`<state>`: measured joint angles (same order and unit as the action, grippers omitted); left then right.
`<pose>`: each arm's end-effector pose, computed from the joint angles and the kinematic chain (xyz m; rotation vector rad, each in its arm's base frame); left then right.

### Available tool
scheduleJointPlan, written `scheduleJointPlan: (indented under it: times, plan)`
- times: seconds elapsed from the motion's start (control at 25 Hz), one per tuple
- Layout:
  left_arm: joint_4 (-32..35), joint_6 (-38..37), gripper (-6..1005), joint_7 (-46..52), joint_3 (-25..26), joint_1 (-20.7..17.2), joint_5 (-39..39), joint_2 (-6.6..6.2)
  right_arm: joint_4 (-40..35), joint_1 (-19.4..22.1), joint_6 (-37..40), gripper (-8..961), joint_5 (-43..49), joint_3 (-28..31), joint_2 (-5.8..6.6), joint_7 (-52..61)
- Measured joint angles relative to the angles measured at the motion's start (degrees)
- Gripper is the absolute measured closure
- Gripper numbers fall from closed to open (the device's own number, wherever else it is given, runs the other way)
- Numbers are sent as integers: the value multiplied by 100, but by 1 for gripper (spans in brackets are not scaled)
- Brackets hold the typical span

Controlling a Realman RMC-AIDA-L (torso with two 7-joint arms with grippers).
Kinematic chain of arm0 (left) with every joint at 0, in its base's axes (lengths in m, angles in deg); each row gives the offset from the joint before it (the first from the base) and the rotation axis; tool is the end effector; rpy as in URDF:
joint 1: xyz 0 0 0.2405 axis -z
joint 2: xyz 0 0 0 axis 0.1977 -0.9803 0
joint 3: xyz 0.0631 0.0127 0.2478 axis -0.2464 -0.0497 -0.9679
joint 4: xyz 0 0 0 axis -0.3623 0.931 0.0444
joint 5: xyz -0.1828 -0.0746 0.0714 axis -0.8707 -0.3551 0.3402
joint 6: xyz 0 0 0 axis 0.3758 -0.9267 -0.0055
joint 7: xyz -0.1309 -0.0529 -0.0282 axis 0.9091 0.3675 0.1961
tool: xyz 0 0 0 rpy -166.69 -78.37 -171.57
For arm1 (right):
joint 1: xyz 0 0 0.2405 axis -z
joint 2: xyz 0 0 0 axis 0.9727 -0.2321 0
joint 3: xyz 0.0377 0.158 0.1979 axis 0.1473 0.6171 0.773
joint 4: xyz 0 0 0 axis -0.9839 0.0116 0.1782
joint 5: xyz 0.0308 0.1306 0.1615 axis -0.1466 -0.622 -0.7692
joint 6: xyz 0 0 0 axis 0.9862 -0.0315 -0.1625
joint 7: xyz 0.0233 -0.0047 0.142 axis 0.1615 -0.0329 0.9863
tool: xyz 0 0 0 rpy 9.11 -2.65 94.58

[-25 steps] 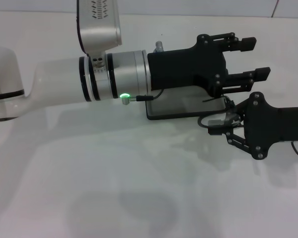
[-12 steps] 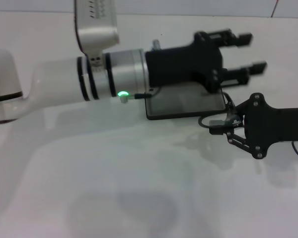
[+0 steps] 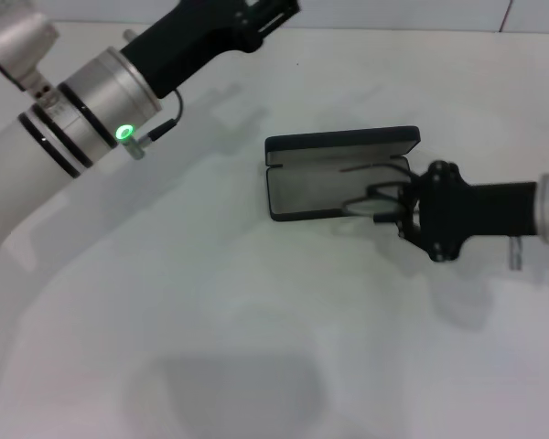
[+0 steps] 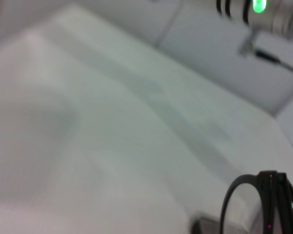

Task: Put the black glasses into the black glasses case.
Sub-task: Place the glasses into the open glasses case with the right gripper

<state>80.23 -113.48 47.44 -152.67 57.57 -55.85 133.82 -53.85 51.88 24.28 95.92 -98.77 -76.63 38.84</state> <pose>-0.1926 0.3877 -0.0265 -2.1463 -0.4237 -1.2585 0.2185 0.3465 -0.0389 -2.6741 -0.6549 0.1922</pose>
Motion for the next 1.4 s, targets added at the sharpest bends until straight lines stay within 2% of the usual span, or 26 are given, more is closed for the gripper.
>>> scheduleJointPlan:
  times: [0.16,0.28,0.44,0.8,1.4]
  plan:
    - [-41,7,319,22,0,-138,-107,-7,-661,201,-2027,837,357,-1495,-4,441]
    - [-54,14,319,30,0,-168,-109,-6,-769,218,-3446,833,757,-2462,-8,773]
    - [-60,28,319,32,0,-136,-85,5,-732,192,-4459,828,857,-3161,-16,859]
    - [-64,28,319,33,0,-164,-77,9,-794,210,-4619,816,1039,-3397,-18,822]
    - [-63,28,320,33,-9,-173,-73,20,-744,133,-4634,797,1196,-3385,-17,855]
